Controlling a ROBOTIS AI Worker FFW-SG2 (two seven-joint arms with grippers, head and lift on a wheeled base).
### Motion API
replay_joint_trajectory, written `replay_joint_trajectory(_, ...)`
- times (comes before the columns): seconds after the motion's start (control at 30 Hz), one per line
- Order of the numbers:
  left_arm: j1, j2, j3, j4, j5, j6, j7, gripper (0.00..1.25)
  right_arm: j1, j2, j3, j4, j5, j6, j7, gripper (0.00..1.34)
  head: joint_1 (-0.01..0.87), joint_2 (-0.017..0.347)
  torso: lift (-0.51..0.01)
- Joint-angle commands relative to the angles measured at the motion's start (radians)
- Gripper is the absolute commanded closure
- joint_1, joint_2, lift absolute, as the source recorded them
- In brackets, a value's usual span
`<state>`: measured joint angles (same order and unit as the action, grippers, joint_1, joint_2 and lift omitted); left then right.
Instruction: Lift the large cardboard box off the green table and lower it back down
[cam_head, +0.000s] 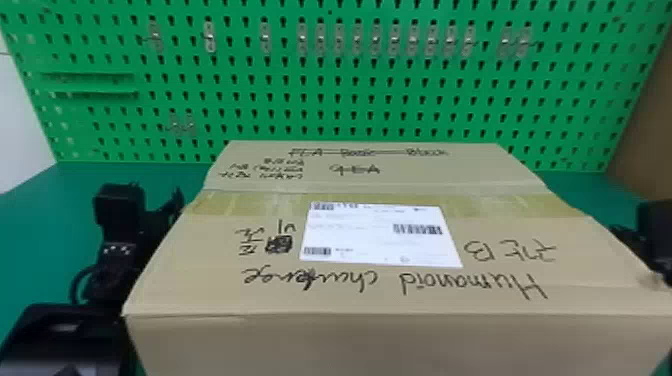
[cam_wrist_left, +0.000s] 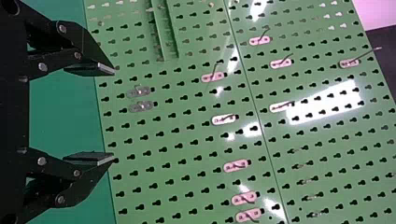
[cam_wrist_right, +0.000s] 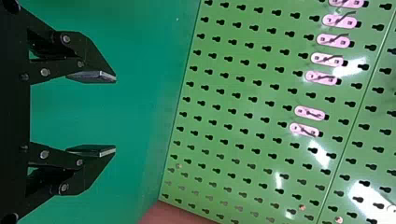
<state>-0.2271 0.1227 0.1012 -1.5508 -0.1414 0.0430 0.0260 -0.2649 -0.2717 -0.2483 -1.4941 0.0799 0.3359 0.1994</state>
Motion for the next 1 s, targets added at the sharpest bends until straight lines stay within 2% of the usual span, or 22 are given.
replay_joint_trajectory(0.0,-0.001,0.000,-0.002,0.000,0.000,0.000,0.000,0.59,0.000,0.002,0.003,0.000,0.000,0.000,0.000,0.70,0.508,0.051,-0.211)
replay_joint_trajectory(0.83,-0.001,0.000,-0.008,0.002,0.006,0.000,0.017,0.59,-0.007,0.000,0.006,0.000,-0.002,0.000,0.000,0.70,0.508,0.051,-0.211)
replay_joint_trajectory(0.97,-0.005,-0.002,-0.020,0.005,0.013,0.000,0.031,0.59,-0.008,0.009,0.009,0.003,-0.015,-0.002,0.000,0.70,0.508,0.051,-0.211)
